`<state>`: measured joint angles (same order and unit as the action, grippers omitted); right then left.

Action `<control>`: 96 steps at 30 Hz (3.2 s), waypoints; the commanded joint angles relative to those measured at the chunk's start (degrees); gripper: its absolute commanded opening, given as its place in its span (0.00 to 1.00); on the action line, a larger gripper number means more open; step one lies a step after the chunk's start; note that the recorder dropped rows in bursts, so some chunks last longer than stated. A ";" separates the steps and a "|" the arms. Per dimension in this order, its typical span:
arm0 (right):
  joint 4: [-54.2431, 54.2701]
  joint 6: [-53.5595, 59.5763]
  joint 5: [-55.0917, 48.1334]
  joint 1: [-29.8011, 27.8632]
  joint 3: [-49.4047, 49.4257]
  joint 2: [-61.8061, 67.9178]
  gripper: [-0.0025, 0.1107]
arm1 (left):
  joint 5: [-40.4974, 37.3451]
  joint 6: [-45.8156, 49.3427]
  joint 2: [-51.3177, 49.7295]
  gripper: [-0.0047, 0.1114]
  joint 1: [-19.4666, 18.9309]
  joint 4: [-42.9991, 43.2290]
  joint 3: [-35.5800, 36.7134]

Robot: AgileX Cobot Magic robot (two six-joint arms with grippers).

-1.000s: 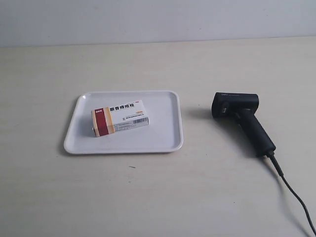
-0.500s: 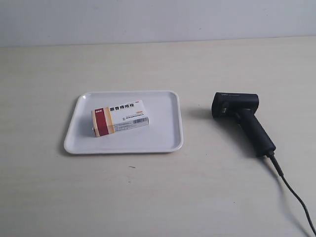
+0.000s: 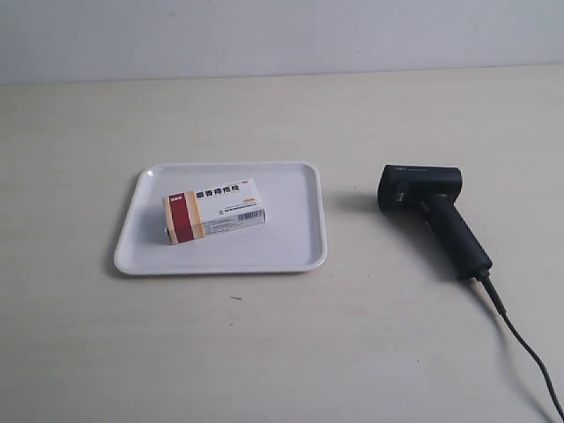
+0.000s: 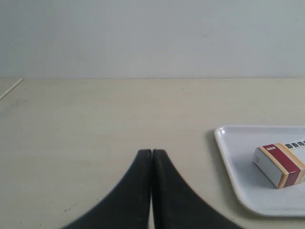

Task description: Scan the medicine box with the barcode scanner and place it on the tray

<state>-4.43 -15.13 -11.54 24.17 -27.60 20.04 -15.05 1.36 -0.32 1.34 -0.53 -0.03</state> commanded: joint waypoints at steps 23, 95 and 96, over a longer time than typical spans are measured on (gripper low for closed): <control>1.49 1.04 7.35 0.22 24.84 -0.19 0.04 | -0.24 -0.49 0.32 0.06 -0.10 0.53 0.03; 1.34 0.36 0.97 -23.51 27.31 -20.04 0.04 | -0.24 -0.26 0.32 0.06 -0.10 0.53 0.03; 1.34 0.36 0.97 -23.51 27.31 -20.04 0.04 | -0.24 -0.26 0.32 0.06 -0.10 0.53 0.03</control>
